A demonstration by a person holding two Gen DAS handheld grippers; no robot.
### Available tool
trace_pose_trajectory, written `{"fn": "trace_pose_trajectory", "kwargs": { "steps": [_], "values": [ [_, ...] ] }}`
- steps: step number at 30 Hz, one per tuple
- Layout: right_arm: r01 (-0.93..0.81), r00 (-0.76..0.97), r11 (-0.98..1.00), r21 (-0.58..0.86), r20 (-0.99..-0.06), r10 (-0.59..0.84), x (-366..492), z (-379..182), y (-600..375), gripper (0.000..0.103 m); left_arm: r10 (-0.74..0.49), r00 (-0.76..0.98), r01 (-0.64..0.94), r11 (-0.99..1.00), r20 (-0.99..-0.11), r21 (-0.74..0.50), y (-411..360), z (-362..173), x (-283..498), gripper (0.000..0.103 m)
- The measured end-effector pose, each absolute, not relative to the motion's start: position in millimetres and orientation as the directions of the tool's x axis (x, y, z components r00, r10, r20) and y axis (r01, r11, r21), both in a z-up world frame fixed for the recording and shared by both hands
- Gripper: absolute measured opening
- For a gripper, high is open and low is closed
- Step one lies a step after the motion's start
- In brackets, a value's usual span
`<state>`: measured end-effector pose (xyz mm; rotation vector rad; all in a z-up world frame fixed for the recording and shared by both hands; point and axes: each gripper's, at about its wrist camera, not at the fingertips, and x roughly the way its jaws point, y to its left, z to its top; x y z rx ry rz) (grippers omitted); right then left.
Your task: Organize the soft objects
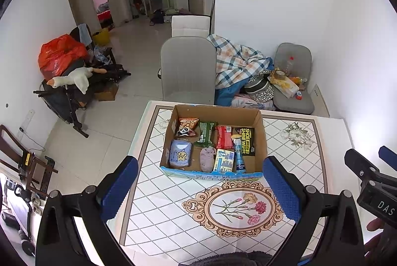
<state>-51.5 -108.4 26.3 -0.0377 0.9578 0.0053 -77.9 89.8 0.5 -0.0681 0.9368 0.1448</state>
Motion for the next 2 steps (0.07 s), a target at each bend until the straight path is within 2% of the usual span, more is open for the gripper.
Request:
{"fn": "trace_pose_trajectory", "kwargs": {
  "steps": [2],
  "values": [
    [-0.021,0.576,0.999,-0.032,-0.818,-0.014,-51.9,26.5,-107.8,0.103,0.091,0.583,-0.152,0.988,-0.807,0.001,89.6,0.9,-78.3,0.103]
  ]
}}
